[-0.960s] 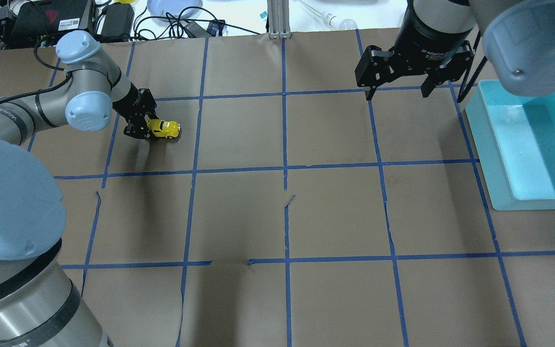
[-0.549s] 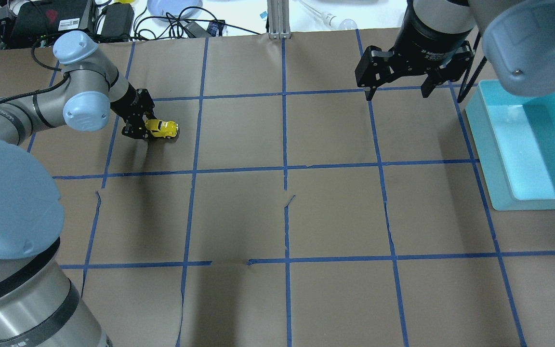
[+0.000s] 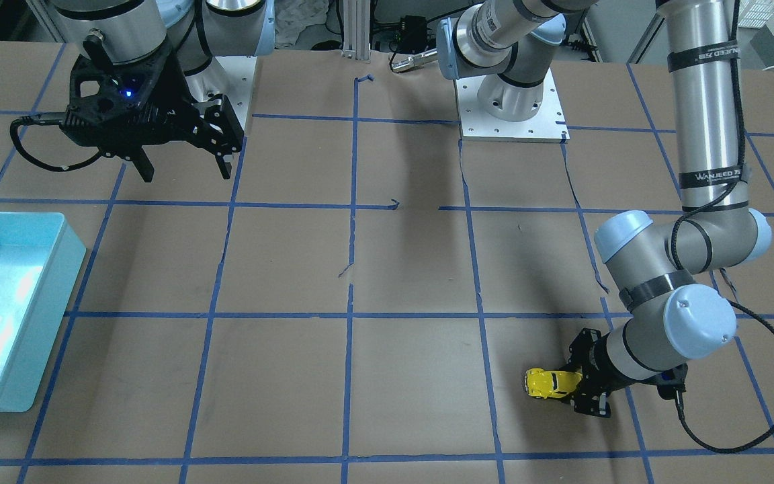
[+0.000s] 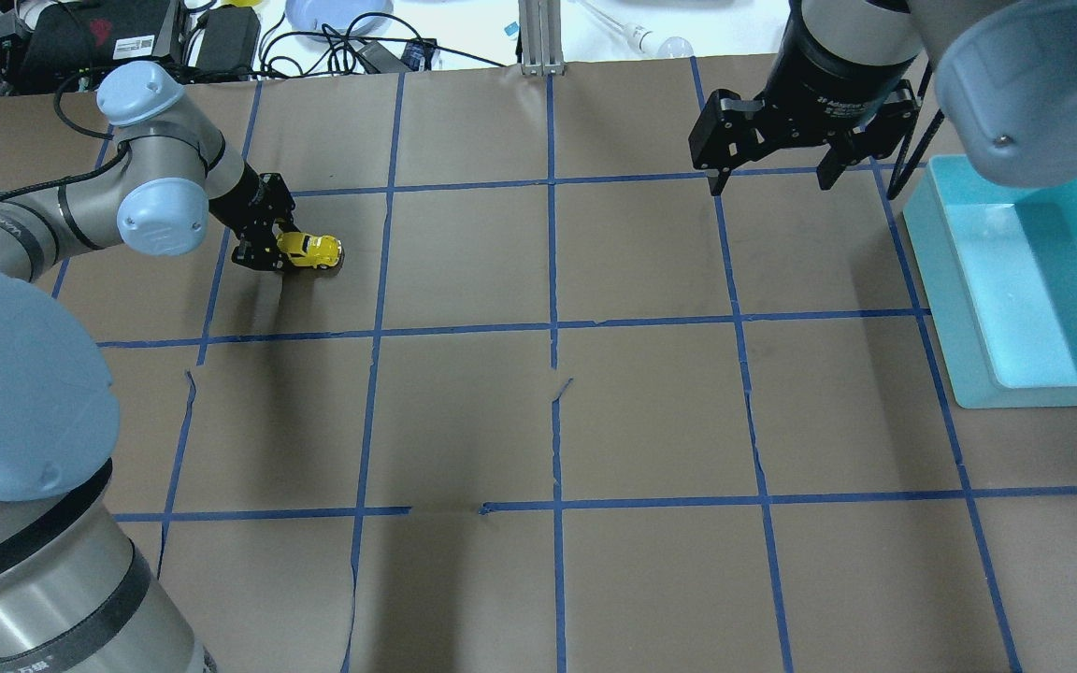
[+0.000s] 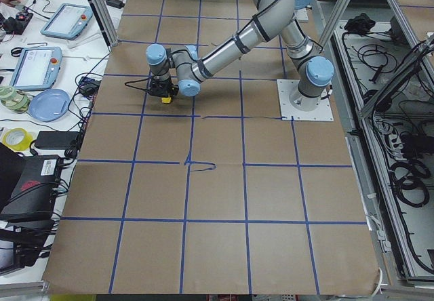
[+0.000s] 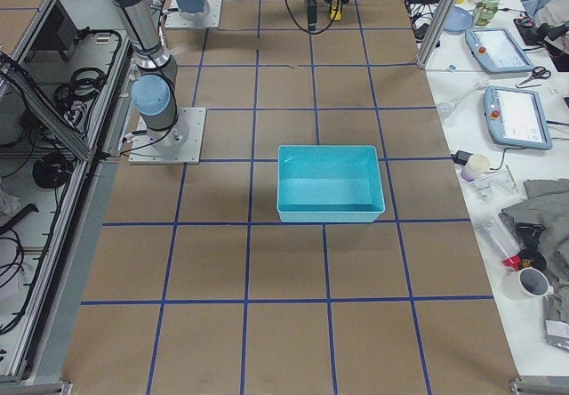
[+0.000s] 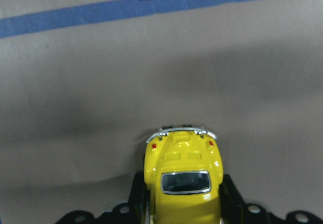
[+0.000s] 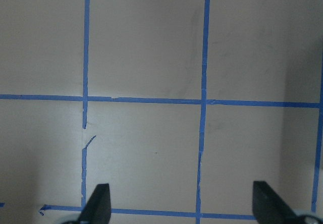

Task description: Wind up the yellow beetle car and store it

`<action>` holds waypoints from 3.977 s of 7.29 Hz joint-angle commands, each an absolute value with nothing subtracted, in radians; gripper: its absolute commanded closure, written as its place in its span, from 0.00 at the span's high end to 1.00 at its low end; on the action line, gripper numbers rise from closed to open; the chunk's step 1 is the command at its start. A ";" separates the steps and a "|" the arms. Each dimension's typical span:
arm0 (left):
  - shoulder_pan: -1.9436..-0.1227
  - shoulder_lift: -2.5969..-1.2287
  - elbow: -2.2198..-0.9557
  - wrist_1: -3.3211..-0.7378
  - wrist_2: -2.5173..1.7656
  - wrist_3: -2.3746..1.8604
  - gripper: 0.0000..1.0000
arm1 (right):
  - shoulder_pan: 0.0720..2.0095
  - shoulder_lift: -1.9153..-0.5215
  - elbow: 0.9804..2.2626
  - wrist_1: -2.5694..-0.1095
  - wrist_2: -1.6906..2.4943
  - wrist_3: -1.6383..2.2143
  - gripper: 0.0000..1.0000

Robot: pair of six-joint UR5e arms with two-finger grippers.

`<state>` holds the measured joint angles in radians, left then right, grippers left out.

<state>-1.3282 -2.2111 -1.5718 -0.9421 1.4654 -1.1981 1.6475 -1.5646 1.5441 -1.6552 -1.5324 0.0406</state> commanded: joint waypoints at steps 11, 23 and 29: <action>-1.275 -2.203 -1.566 -0.936 1.463 -1.169 0.66 | 1.655 -1.568 1.552 -1.655 -1.532 0.044 1.00; -1.555 -1.856 -1.281 -1.514 1.540 -0.348 1.00 | 1.652 -1.566 1.559 -1.657 -1.534 0.041 1.00; -1.572 -1.723 -1.348 -1.659 1.528 0.081 1.00 | 1.646 -1.554 1.560 -1.652 -1.532 -0.043 1.00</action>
<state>-1.5700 -1.7583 -1.3318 -1.6311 1.5192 0.0177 1.6491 -1.5618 1.5597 -1.6529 -1.5326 -0.0177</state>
